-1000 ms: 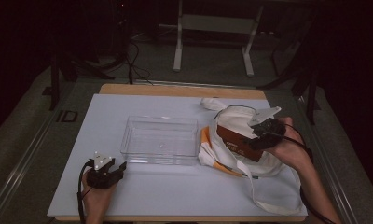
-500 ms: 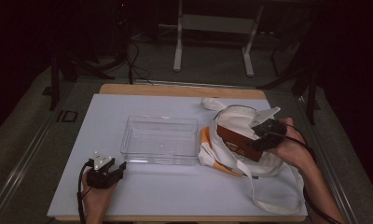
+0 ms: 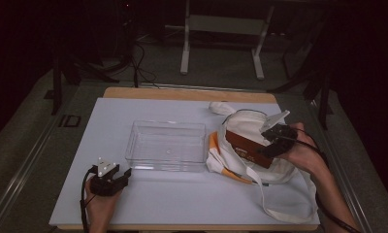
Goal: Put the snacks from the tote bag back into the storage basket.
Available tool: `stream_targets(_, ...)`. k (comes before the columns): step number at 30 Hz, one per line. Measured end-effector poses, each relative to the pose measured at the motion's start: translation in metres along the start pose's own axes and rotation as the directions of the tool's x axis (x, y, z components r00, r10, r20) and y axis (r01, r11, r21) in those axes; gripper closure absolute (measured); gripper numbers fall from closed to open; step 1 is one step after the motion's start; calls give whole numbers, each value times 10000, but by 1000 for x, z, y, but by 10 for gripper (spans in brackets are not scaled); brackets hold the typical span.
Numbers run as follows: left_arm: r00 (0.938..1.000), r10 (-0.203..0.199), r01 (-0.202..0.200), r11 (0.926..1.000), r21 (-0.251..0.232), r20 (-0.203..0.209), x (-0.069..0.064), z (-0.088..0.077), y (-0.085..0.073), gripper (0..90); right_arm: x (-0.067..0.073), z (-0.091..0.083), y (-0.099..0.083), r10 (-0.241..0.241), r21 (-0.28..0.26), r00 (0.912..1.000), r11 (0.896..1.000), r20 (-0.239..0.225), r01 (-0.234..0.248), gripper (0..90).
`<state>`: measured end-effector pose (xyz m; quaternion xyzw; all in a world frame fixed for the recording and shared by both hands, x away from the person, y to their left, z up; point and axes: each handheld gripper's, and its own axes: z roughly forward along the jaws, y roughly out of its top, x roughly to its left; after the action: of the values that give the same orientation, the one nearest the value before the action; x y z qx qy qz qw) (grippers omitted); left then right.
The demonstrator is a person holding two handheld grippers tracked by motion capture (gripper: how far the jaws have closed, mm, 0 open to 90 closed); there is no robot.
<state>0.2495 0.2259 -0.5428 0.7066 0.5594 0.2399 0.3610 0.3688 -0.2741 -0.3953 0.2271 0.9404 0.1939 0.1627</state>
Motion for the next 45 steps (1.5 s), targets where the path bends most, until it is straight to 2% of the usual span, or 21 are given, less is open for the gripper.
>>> stream_targets(13, 10000, 5, -5, 10000, 14, 14, 0, 0, 0, 498, -9, 12, -11, 162, 246, 9991, 9996, -394, -152, 346)
stream_targets(21, 10000, -5, 5, 10000, 11, 19, 0, 0, 0, 497, -16, 23, -20, 398, 684, 9976, 9970, -563, -359, 342)
stream_targets(30, 10000, 9, -9, 10000, 9, 10, 0, 0, 0, 497, -19, 29, -23, 542, 929, 9957, 9946, -753, -471, 338)
stream_targets(45, 10000, 5, -5, 10000, 15, 5, 0, 0, 0, 496, -26, 42, -29, 871, 1727, 9891, 9828, -1189, -658, 307)
